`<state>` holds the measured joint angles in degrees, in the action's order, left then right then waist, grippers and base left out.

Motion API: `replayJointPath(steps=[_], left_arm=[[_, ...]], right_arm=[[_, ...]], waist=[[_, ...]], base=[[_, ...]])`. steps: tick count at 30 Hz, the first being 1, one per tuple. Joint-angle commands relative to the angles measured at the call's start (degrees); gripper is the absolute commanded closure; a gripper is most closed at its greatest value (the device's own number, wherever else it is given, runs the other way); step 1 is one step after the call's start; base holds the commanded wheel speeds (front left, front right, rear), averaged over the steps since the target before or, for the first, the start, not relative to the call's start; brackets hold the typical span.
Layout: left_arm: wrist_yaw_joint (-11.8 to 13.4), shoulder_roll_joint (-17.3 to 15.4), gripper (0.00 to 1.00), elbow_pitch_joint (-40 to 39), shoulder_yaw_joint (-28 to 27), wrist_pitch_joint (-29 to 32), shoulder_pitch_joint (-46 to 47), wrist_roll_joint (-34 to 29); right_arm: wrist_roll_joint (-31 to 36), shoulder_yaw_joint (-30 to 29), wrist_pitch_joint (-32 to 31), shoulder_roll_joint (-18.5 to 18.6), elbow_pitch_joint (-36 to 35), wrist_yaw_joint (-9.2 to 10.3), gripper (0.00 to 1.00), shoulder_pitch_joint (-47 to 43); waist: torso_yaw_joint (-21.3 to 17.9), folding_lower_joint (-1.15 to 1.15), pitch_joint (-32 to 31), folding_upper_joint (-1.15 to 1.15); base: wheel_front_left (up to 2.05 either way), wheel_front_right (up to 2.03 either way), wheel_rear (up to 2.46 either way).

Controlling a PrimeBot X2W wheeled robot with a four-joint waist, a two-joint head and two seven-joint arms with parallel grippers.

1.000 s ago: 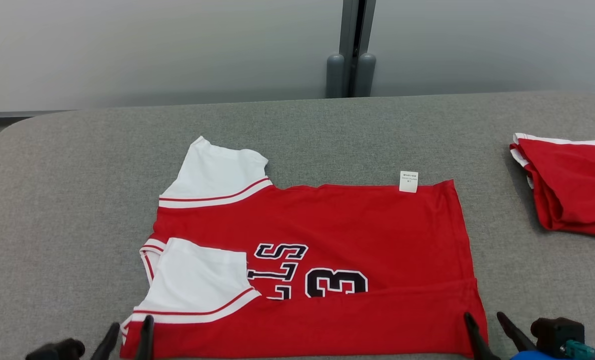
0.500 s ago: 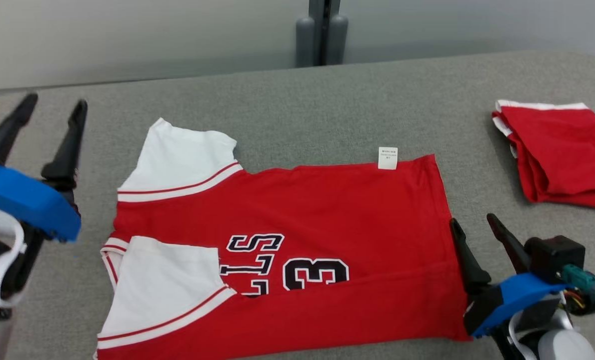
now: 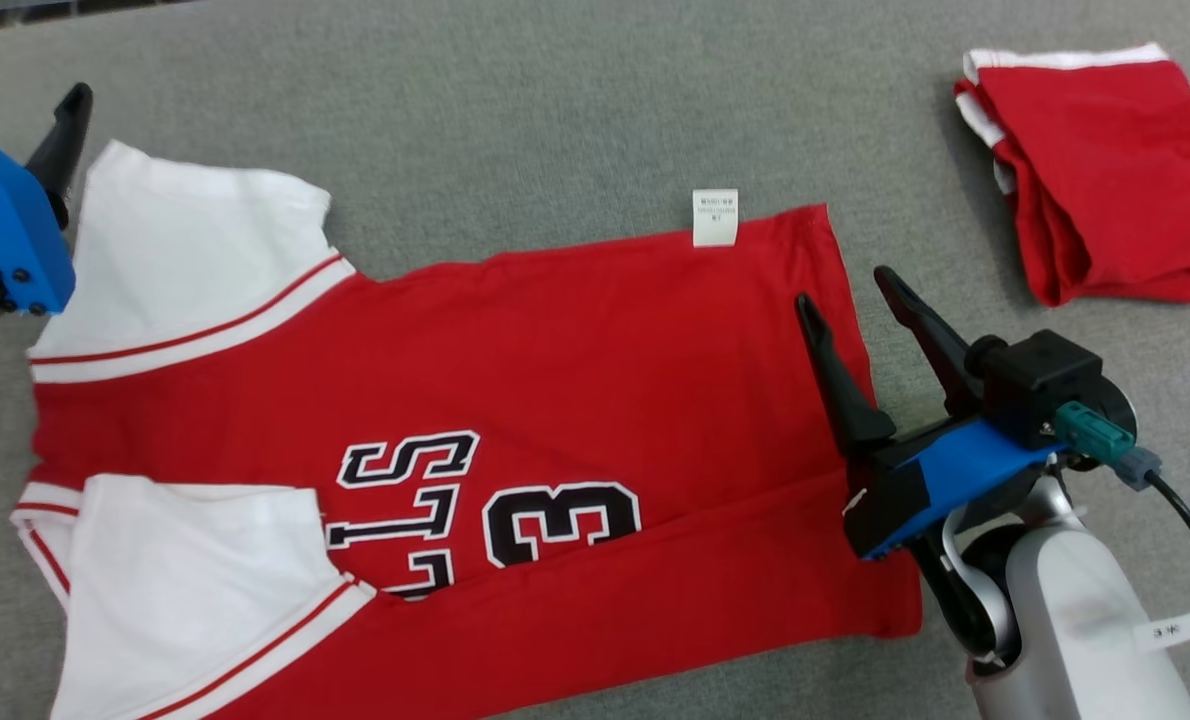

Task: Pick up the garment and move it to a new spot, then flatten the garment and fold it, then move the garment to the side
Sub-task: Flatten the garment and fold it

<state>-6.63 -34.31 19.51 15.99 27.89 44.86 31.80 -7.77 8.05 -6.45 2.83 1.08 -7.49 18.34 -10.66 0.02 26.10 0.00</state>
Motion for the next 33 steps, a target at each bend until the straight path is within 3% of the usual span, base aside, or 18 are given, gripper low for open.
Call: replayJointPath(steps=[1, 8, 22, 23, 24, 26, 27, 33], left_arm=[[-0.36, -0.33, 0.00, 1.48, 0.37, 0.60, 1.40, 0.53], [-0.63, -0.96, 0.00, 6.98, 1.74, 2.13, 3.04, 2.02], [-1.01, -1.49, 0.00, 8.38, 6.72, 4.48, 2.67, 6.46], [-1.02, -1.42, 0.06, 8.42, 7.11, 4.69, 2.70, 6.71], [-1.02, -1.36, 0.42, 8.41, 7.42, 4.74, 2.81, 6.90], [-1.02, -1.36, 0.95, 8.10, 7.91, 4.17, 3.34, 7.24], [-1.03, -1.42, 1.00, 7.87, 8.25, 3.78, 3.63, 7.43], [-0.87, -1.97, 1.00, 5.66, 9.70, -0.32, 4.45, 8.25]], right_arm=[[-0.06, 0.23, 0.50, 0.13, 0.04, -0.01, 0.00, 1.29], [-0.34, 0.96, 1.78, 0.12, 0.98, -0.01, 0.00, 2.94], [-1.08, 2.54, 2.51, 0.12, 2.68, -0.01, 0.00, 5.32], [-1.09, 2.49, 2.59, 0.12, 2.73, -0.01, 0.00, 5.36], [-1.10, 2.38, 2.66, 0.12, 2.83, -0.01, 0.00, 5.33], [-1.10, 2.10, 2.68, 0.12, 3.16, -0.01, 0.00, 5.73], [-1.01, 1.91, 2.61, 0.12, 3.37, -0.01, 0.00, 6.06], [2.59, -0.39, -0.46, 0.13, 7.31, -0.01, 0.00, 9.46]], waist=[[-0.02, -0.02, 1.20, 0.00], [-0.84, -0.02, 3.78, 0.00], [-2.70, -0.02, 5.45, 0.00], [-2.74, -0.02, 5.53, 0.00], [-2.72, -0.02, 5.57, 0.00], [-2.56, -0.02, 5.52, 0.00], [-2.39, -0.02, 5.37, 0.00], [-0.59, -0.02, 3.60, 0.00]], base=[[0.00, 0.00, 0.00], [0.00, 0.00, 0.00], [0.00, 0.00, 0.00], [0.00, 0.00, 0.00], [0.00, 0.00, 0.00], [0.00, 0.00, 0.00], [0.00, 0.00, 0.00], [0.00, 0.00, 0.00]])
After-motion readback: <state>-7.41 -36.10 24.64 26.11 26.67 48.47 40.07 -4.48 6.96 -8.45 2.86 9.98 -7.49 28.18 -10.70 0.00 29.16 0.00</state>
